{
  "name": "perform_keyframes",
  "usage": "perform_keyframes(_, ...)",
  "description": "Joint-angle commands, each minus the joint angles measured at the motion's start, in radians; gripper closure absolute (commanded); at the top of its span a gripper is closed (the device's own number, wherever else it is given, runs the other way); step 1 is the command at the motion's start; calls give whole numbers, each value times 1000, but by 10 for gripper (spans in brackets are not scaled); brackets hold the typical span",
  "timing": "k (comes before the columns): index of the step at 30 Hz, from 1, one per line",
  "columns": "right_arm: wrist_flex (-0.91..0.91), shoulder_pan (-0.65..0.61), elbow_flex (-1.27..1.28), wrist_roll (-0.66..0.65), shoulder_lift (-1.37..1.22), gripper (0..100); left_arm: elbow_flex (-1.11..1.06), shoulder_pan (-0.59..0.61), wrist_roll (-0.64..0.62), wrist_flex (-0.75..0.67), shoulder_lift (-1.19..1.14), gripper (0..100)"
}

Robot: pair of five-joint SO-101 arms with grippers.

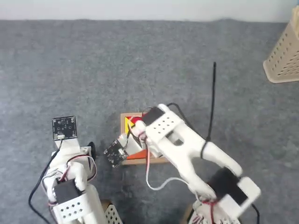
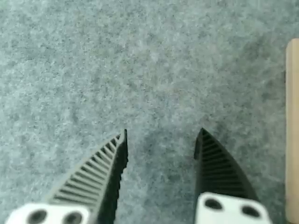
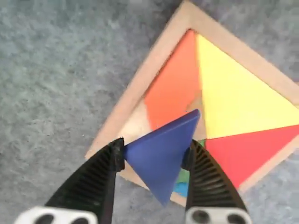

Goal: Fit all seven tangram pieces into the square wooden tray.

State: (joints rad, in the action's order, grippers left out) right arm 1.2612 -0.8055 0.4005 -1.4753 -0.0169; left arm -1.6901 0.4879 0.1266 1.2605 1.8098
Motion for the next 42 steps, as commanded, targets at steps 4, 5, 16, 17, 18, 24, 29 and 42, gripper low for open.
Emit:
perform_keyframes(4, 194, 1, -227, -112, -90, 911, 5, -6, -9, 3, 12, 775)
perform_keyframes(5, 225, 1, -252, -127, -99, 911, 5, -6, -9, 3, 12, 775)
perform_keyframes(16, 277, 27, -293, -272, -110, 912, 5, -6, -9, 3, 12, 775)
perform_keyframes(17, 278, 27, -293, -272, -110, 911, 5, -6, -9, 3, 12, 775)
perform_keyframes(18, 278, 27, -293, -272, -110, 911, 5, -6, -9, 3, 12, 775)
perform_keyframes(24, 275, 27, -293, -245, -110, 877, 5, -6, -9, 3, 12, 775)
perform_keyframes(29, 277, 27, -295, -219, -108, 875, 5, -6, -9, 3, 12, 775)
perform_keyframes(42, 278, 27, -295, -163, -108, 812, 5, -6, -9, 3, 12, 775)
